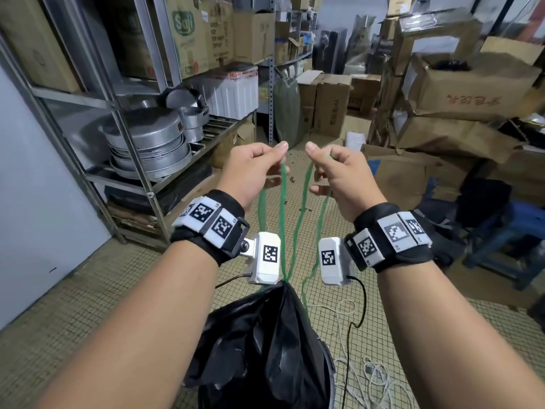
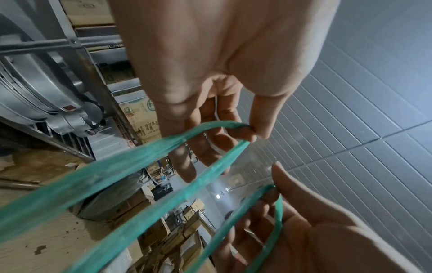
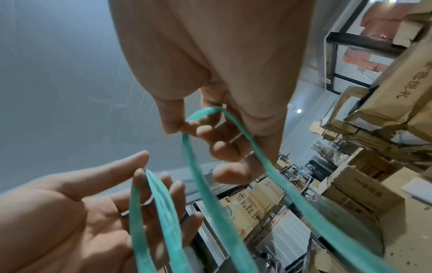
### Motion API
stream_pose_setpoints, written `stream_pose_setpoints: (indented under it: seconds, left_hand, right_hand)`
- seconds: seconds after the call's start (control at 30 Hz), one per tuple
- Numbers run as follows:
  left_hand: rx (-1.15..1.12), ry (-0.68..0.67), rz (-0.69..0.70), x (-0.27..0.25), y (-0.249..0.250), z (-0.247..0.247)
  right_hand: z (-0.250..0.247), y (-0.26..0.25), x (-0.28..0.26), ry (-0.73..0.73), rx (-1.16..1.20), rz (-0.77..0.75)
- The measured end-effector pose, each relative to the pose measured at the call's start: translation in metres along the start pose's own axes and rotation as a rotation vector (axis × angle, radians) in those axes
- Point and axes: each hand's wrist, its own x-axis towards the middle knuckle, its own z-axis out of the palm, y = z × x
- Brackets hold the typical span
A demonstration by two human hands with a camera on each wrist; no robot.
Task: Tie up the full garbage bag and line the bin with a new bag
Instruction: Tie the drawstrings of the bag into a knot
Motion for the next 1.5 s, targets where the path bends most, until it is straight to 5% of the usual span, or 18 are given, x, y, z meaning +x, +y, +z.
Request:
stream_pose_setpoints:
  seconds: [0.3, 0.73, 1.03, 1.5]
  left_hand:
    - [-0.179, 0.011, -0.018, -0.005, 0.019, 0.016]
    - [-0.035, -0.069, 0.122, -0.015, -0.005, 0.010]
    - [-0.060, 0.035, 0.103, -0.018, -0.007, 0.004]
    - [0.017, -0.026, 0.053, -0.020, -0.010, -0.009]
  right_hand:
    - [-0.002, -0.009, -0.007, -0.049, 0.288, 0.058]
    - [0.002, 0.008, -0.015, -0.062, 0.197, -0.078]
    - [0.001, 0.013, -0.013, 0.014, 0.188, -0.086]
    - [0.001, 0.021, -0.015, -0.218, 0.112, -0.126]
